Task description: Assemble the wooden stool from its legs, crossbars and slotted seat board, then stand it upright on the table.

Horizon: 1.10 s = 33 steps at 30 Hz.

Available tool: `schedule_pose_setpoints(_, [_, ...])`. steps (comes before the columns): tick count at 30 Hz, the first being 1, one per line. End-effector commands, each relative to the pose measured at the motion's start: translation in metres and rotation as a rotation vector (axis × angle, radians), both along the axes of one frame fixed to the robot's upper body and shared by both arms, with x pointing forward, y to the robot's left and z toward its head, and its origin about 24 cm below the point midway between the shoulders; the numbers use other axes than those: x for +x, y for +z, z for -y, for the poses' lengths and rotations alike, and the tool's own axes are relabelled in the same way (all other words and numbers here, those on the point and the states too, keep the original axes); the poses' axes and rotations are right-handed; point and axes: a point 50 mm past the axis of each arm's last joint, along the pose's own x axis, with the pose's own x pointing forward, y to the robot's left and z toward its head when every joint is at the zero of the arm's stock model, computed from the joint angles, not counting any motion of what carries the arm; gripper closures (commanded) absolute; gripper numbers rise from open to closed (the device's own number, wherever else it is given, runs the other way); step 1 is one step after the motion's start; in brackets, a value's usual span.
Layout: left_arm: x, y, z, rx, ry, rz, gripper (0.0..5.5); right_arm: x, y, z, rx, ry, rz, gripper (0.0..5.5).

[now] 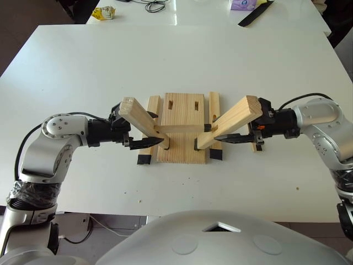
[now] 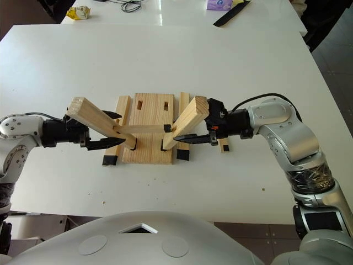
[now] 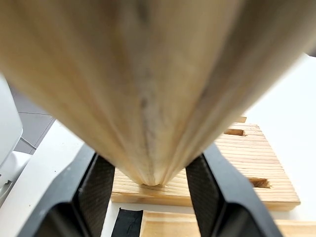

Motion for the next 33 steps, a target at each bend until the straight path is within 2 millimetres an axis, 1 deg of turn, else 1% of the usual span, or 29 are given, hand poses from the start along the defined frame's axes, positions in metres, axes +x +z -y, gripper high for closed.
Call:
schedule_pose_setpoints(1, [0.000, 0.002, 0.005, -0.009, -0.006, 0.019, 1.44, -0.002, -0.018, -0.001, -0.058, 0.007, -0.068, 3.46])
schedule_pose_setpoints(5, [0.001, 0.002, 0.004, -0.009, -0.003, 0.021, 1.44, -0.001, -0.023, 0.005, -0.071, -0.017, -0.079, 3.46])
schedule_pose_setpoints(11, [0.000, 0.004, 0.006, -0.019, -0.010, 0.026, 1.44, 0.000, -0.027, 0.006, -0.075, -0.023, -0.088, 3.46])
schedule_pose_setpoints(19, [-0.005, 0.006, 0.008, -0.024, -0.027, 0.029, 1.44, 0.001, -0.027, 0.007, -0.090, -0.017, -0.087, 3.46])
schedule_pose_setpoints(30, [-0.007, 0.005, 0.005, -0.021, -0.026, 0.025, 1.44, 0.005, -0.031, 0.012, -0.116, -0.024, -0.084, 3.46])
schedule_pose_setpoints(33, [-0.010, 0.003, 0.008, -0.023, -0.042, 0.018, 1.44, 0.006, -0.032, 0.013, -0.127, -0.023, -0.086, 3.46])
